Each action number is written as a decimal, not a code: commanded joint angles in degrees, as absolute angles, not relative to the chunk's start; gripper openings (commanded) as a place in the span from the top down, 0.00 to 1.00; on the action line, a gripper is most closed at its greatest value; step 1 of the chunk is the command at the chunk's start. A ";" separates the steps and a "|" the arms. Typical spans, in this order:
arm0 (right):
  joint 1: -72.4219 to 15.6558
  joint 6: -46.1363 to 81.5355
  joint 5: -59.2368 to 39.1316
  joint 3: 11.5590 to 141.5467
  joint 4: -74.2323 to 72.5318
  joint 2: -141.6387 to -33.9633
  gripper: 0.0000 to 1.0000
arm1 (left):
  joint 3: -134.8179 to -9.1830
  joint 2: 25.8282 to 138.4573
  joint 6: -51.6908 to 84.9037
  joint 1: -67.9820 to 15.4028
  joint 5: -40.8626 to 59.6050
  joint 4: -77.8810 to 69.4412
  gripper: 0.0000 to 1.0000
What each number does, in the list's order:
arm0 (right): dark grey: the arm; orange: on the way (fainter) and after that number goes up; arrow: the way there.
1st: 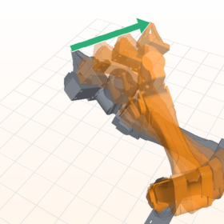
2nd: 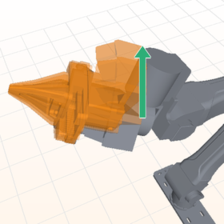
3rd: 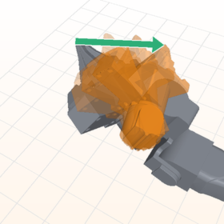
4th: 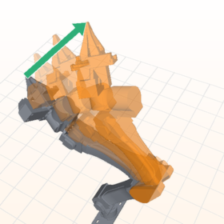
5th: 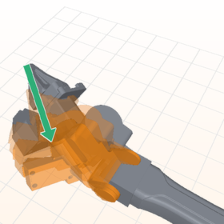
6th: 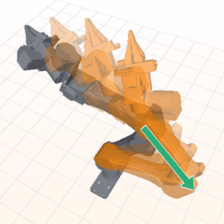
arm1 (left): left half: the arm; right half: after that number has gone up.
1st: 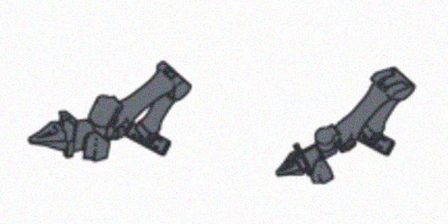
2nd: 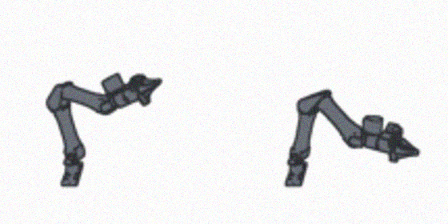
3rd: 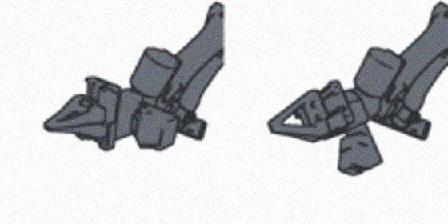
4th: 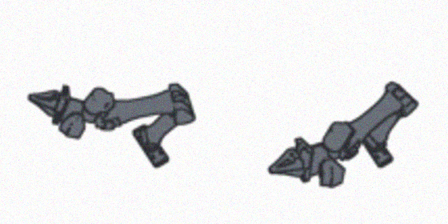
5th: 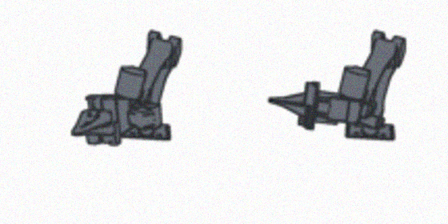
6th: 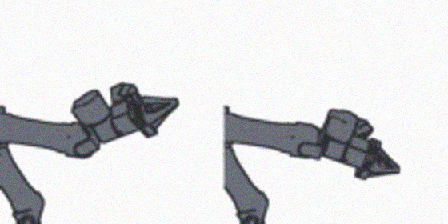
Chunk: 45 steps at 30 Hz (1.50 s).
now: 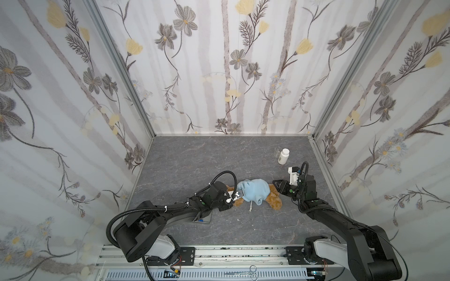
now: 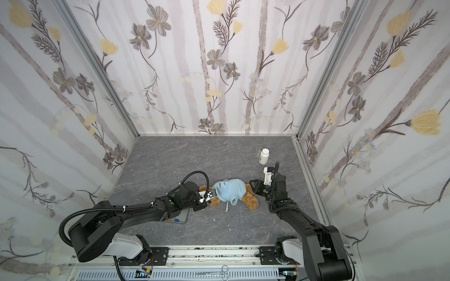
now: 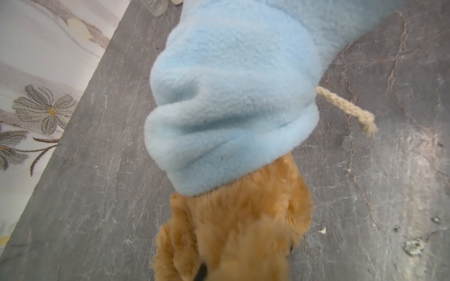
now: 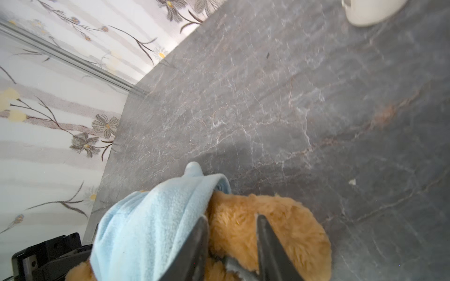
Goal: Dress the teddy bear
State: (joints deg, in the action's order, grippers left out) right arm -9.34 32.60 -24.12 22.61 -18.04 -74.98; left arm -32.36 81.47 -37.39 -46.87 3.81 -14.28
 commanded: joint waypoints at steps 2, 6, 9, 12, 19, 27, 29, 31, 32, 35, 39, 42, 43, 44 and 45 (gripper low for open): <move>-9.40 23.69 -21.16 25.88 -12.53 -68.69 0.59 | -32.85 80.51 -36.54 -46.84 6.49 -12.66 1.00; -11.01 20.13 -21.90 27.07 -10.12 -64.01 0.55 | -34.24 79.21 -31.22 -46.10 10.39 -12.66 1.00; -13.50 18.95 -21.39 28.13 -7.92 -62.33 0.42 | -37.28 78.96 -20.75 -45.01 12.09 -11.36 1.00; -13.62 17.49 -18.05 30.06 -3.92 -60.25 0.40 | -40.86 78.21 -8.26 -42.47 15.35 -8.23 1.00; -13.62 16.35 -16.68 34.93 -1.21 -55.87 0.38 | -54.23 84.46 20.08 -33.71 36.83 14.15 1.00; -14.89 16.54 -19.47 37.10 -3.00 -56.75 0.37 | -56.02 87.36 32.82 -32.57 59.78 14.08 0.96; -15.67 17.74 -20.09 36.10 -5.04 -58.60 0.37 | -57.00 90.46 31.81 -32.04 60.82 13.89 0.87; -16.70 18.83 -20.45 35.48 -6.74 -60.79 0.37 | -57.79 94.45 31.04 -30.58 59.46 13.89 0.73; -17.31 19.20 -20.57 35.37 -7.32 -61.74 0.37 | -58.50 96.75 31.00 -29.33 57.93 13.89 0.64; -18.57 20.43 -20.97 34.95 -8.57 -64.49 0.37 | -61.01 100.29 30.00 -24.81 51.88 13.89 0.44; -19.59 21.05 -20.84 33.49 -9.38 -66.15 0.37 | -63.85 99.13 26.52 -21.01 42.42 13.78 0.11; -19.78 21.69 -20.75 31.93 -10.29 -66.75 0.37 | -63.26 96.46 23.83 -19.99 34.86 13.80 0.00; -19.78 21.77 -20.38 31.53 -10.30 -66.96 0.37 | -62.54 95.01 22.83 -19.75 31.68 13.95 0.00; -19.75 21.89 -19.85 31.24 -10.10 -67.18 0.37 | -61.71 92.85 21.63 -19.76 27.77 14.06 0.00; -19.77 21.88 -19.40 30.95 -9.98 -67.29 0.37 | -60.54 90.45 20.39 -20.39 24.92 14.06 0.00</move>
State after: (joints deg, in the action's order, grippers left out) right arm -19.75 21.15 -20.40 31.51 -6.92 -66.85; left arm -62.00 94.19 25.06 -20.05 36.36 14.17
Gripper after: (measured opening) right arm 0.629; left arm 0.997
